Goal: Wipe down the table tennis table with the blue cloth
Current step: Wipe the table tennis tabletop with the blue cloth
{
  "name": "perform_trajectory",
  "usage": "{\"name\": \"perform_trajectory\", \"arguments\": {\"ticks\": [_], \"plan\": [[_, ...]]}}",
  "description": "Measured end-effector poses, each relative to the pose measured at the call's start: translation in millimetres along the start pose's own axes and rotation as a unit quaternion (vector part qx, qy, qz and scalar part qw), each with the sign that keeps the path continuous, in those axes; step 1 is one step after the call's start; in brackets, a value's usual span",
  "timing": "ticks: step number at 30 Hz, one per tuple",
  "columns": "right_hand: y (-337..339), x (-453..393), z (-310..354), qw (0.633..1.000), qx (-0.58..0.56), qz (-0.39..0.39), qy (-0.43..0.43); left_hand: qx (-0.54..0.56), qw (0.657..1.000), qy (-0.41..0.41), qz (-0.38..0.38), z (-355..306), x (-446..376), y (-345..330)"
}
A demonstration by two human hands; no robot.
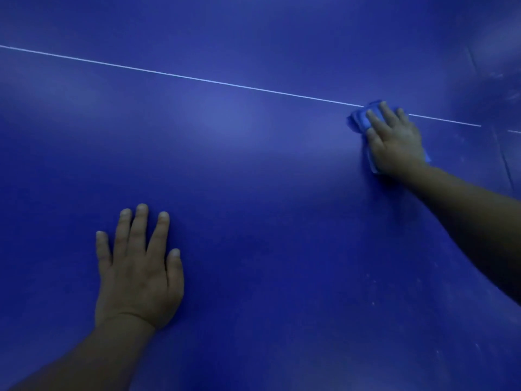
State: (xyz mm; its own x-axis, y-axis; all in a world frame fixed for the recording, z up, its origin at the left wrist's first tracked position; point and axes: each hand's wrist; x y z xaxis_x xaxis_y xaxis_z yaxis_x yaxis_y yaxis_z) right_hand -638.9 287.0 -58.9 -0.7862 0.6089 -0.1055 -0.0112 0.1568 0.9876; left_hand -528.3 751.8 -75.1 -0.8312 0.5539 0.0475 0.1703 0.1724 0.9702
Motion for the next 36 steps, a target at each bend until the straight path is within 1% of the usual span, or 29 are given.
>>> {"name": "perform_trajectory", "arguments": {"ticks": [1, 2, 4, 6, 8, 9, 10, 11, 12, 13, 14, 15, 16, 17, 20, 21, 23, 24, 25, 26, 27, 28, 30, 31, 32, 33, 34, 35, 36], "plan": [[-0.1, 17.1, 4.2, 1.000, -0.009, -0.010, 0.008, -0.001, 1.000, -0.001, 0.002, 0.3, 0.1, 0.1], [-0.5, 41.3, 9.1, 0.999, -0.024, -0.023, 0.042, -0.001, 1.000, -0.001, 0.003, 0.7, 0.3, 0.4], [2.4, 110.3, 21.6, 0.984, -0.072, -0.030, 0.157, 0.001, 1.000, 0.000, 0.004, 1.3, -0.1, 1.0], [3.0, 186.6, 29.8, 0.950, -0.091, 0.000, 0.299, 0.007, 1.000, 0.001, 0.006, 1.1, -0.3, 1.4], [6.7, 202.4, 23.3, 0.914, -0.084, 0.028, 0.395, 0.011, 1.000, 0.005, 0.007, 0.9, -0.7, 2.5], [5.7, 183.2, 17.2, 0.908, -0.071, 0.015, 0.413, 0.012, 1.000, 0.006, 0.006, 0.6, -0.6, 2.8], [2.4, 153.2, 13.5, 0.919, -0.060, -0.015, 0.388, 0.010, 1.000, 0.005, 0.006, 0.2, -0.7, 3.0], [-1.0, 117.9, 10.6, 0.946, -0.064, -0.044, 0.315, 0.004, 1.000, 0.003, 0.007, -0.3, -0.7, 3.0], [0.3, 82.9, 7.9, 0.971, -0.070, -0.058, 0.219, -0.003, 1.000, 0.001, 0.009, -0.7, -0.2, 3.0], [2.2, 54.4, 5.5, 0.989, -0.068, -0.055, 0.123, -0.009, 1.000, 0.001, 0.011, -0.8, 0.0, 2.9], [0.7, 36.2, 4.5, 0.995, -0.066, -0.045, 0.052, -0.011, 1.000, 0.002, 0.011, -0.8, 0.3, 2.5], [-0.8, 30.4, 7.3, 0.997, -0.064, -0.045, 0.017, -0.010, 1.000, 0.003, 0.011, -0.5, 0.3, 2.1], [-1.8, 35.4, 13.0, 0.997, -0.064, -0.049, 0.018, -0.009, 1.000, 0.003, 0.012, -0.3, 0.0, 1.6], [-1.1, 50.3, 20.1, 0.995, -0.064, -0.053, 0.047, -0.008, 1.000, 0.003, 0.012, 0.2, 0.0, 1.2], [2.9, 141.3, 38.6, 0.971, -0.100, -0.047, 0.213, -0.004, 1.000, 0.005, 0.008, 0.9, -1.1, -0.5], [5.2, 183.4, 44.5, 0.954, -0.105, -0.023, 0.282, -0.003, 1.000, 0.004, 0.007, 1.2, -1.3, -1.4], [12.4, 253.7, 45.5, 0.904, -0.116, 0.036, 0.410, -0.002, 1.000, 0.004, 0.003, 2.1, -1.3, -2.3], [14.3, 264.8, 38.7, 0.879, -0.116, 0.050, 0.460, -0.002, 1.000, 0.005, 0.001, 2.4, -1.0, -2.5], [17.0, 255.3, 30.8, 0.863, -0.111, 0.061, 0.489, -0.002, 1.000, 0.005, 0.000, 2.6, -0.6, -2.9], [16.4, 233.9, 25.8, 0.864, -0.096, 0.047, 0.493, -0.002, 1.000, 0.006, -0.003, 2.8, -0.4, -3.2], [13.1, 207.0, 24.6, 0.882, -0.083, 0.014, 0.463, -0.002, 1.000, 0.005, -0.006, 3.1, -0.4, -3.5], [10.1, 176.6, 25.1, 0.917, -0.082, -0.023, 0.390, -0.001, 1.000, 0.003, -0.010, 3.4, -0.5, -4.0], [12.0, 114.8, 30.6, 0.976, -0.080, -0.057, 0.196, 0.000, 1.000, 0.000, -0.016, 3.5, -0.2, -5.1], [11.7, 91.8, 37.6, 0.989, -0.085, -0.055, 0.112, 0.000, 1.000, 0.000, -0.020, 3.6, 0.3, -5.6], [11.3, 80.8, 49.0, 0.994, -0.084, -0.049, 0.057, 0.001, 1.000, 0.000, -0.024, 3.7, 1.0, -6.0], [10.0, 86.0, 64.1, 0.994, -0.078, -0.051, 0.062, 0.003, 1.000, -0.001, -0.027, 3.7, 1.6, -6.7], [10.6, 94.8, 78.2, 0.988, -0.087, -0.056, 0.119, 0.007, 0.999, -0.003, -0.031, 3.6, 1.3, -7.4], [14.4, 121.7, 94.2, 0.970, -0.103, -0.055, 0.214, 0.010, 0.999, -0.006, -0.035, 3.8, 1.3, -8.1], [19.2, 150.7, 104.3, 0.938, -0.124, -0.052, 0.319, 0.012, 0.999, -0.007, -0.038, 4.3, 1.1, -8.8]]}}
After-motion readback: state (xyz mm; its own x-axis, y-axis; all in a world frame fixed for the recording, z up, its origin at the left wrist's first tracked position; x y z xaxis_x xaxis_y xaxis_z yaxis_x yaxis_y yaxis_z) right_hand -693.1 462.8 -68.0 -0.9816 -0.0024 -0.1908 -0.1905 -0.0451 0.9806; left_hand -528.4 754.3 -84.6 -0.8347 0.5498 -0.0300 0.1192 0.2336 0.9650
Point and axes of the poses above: each hand's wrist, its own x-axis away from the middle knuckle, its own y-axis out of the back of the hand, z = x × y, and after that the axes turned 7 degrees about -z, right-handed
